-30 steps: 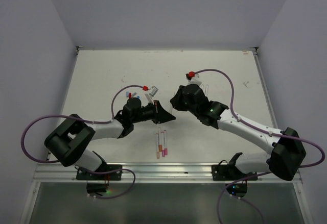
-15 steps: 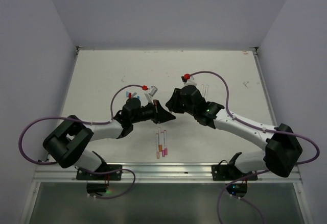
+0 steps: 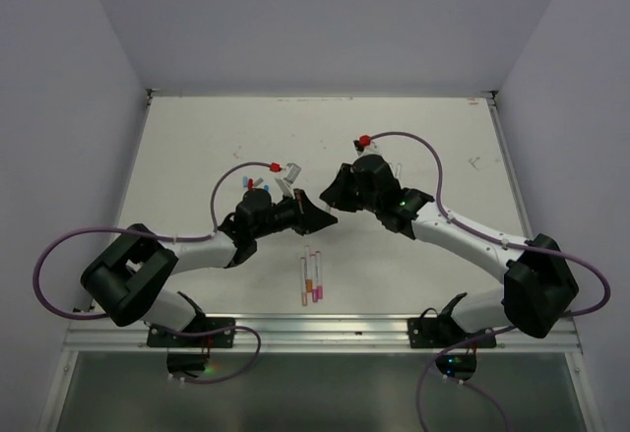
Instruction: Open the pen caps
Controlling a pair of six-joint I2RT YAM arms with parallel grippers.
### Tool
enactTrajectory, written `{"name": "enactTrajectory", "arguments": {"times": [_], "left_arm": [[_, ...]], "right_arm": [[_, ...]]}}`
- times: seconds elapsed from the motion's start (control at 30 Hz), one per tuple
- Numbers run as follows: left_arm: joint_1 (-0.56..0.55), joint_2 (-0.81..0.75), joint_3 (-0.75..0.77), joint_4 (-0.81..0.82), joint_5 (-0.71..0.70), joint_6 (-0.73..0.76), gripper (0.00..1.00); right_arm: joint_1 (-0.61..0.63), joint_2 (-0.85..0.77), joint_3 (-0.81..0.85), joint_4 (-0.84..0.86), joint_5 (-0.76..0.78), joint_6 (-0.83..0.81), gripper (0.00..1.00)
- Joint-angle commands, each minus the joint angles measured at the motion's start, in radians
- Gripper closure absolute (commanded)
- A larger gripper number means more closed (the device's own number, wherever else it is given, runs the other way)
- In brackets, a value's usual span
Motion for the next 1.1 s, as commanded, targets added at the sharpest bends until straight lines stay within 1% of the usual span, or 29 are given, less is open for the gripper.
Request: {"name": "enactTrajectory", "arguments": {"times": [0.0,0.23,0.43,0.53,0.57,0.67,0.83,0.93,0.97,1.07], "left_arm": [[-0.007,-0.046,-0.025,-0.026,0.013,0.043,1.00],[-0.007,-0.051,-0.025,-0.033,0.003,0.046,1.00],[-0.007,-0.039,-0.028,-0.036,0.009,0.045,1.00],[-0.009,-0.026,-0.042,-0.008,0.020,0.029,1.00],[-0.009,-0.022,-0.048,0.007,0.025,0.011,1.00],[-0.009,0.001,-0.063,0.062,0.048,-0.021,1.00],[-0.009,0.012,-0.087,0.110,0.060,-0.041,1.00],[-0.007,0.014,-0.111,0.190,0.084,-0.076,1.00],[-0.006,0.017,-0.111,0.204,0.092,-0.086,1.00],[-0.004,0.034,-0.126,0.315,0.137,-0.148,1.00]], "right_arm": [[-0.125,0.018,0.080,0.012,0.106,-0.064,1.00],[-0.225,0.067,0.157,0.001,0.089,-0.101,1.00],[-0.256,0.095,0.198,0.010,0.119,-0.145,1.00],[-0.257,0.084,0.182,0.085,0.130,-0.181,1.00],[-0.257,0.067,0.156,0.154,0.132,-0.190,1.00],[-0.257,0.046,0.122,0.239,0.152,-0.219,1.00],[-0.260,0.053,0.158,0.239,0.193,-0.245,1.00],[-0.260,0.037,0.119,0.317,0.179,-0.276,1.00],[-0.262,0.029,0.079,0.393,0.132,-0.306,1.00],[-0.274,-0.005,0.016,0.472,0.103,-0.310,1.00]]}}
